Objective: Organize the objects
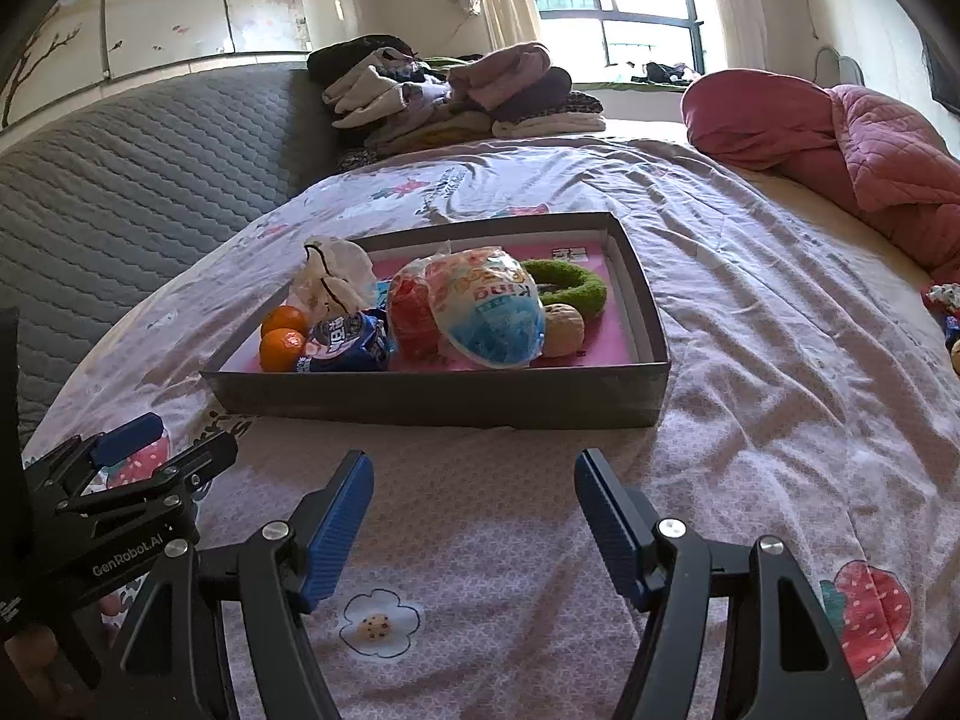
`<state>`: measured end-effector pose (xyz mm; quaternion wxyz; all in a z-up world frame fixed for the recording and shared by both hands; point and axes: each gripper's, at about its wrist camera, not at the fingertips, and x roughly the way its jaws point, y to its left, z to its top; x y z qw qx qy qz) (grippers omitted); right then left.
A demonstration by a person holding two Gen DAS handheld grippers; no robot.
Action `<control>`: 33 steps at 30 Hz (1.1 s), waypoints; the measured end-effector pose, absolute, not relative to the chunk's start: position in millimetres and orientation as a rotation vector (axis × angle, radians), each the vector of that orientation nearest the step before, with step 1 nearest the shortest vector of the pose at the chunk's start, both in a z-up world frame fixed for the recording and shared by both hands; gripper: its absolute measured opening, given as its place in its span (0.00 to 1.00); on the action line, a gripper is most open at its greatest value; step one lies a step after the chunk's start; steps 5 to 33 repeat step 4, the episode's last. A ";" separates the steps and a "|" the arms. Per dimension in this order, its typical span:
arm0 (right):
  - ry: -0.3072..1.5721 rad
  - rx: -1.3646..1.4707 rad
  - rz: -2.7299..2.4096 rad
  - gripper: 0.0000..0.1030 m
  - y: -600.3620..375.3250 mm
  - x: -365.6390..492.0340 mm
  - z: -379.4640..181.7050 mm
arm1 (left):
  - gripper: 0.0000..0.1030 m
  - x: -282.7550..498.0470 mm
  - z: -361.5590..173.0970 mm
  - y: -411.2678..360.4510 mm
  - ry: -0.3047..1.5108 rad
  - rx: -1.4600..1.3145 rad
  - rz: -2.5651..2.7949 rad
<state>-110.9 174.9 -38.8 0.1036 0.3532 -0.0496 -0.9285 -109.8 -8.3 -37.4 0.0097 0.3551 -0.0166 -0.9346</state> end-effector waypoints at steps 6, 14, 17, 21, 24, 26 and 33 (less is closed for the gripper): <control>-0.145 1.039 -2.737 0.67 173.2 -110.5 -38.5 | 0.77 -108.8 -36.4 -7.4 -0.048 1.101 -2.921; -0.145 1.039 -2.737 0.67 173.2 -110.5 -38.5 | 0.77 -108.8 -36.4 -7.4 -0.048 1.101 -2.921; -0.145 1.039 -2.737 0.67 173.2 -110.5 -38.5 | 0.77 -108.8 -36.4 -7.4 -0.048 1.101 -2.921; -0.145 1.039 -2.737 0.67 173.2 -110.5 -38.5 | 0.77 -108.8 -36.4 -7.4 -0.048 1.101 -2.921; -0.145 1.039 -2.737 0.67 173.2 -110.5 -38.5 | 0.77 -108.8 -36.4 -7.4 -0.048 1.101 -2.921; -0.145 1.039 -2.737 0.67 173.2 -110.5 -38.5 | 0.77 -108.8 -36.4 -7.4 -0.048 1.101 -2.921; -0.145 1.039 -2.737 0.67 173.2 -110.5 -38.5 | 0.77 -108.8 -36.4 -7.4 -0.048 1.101 -2.921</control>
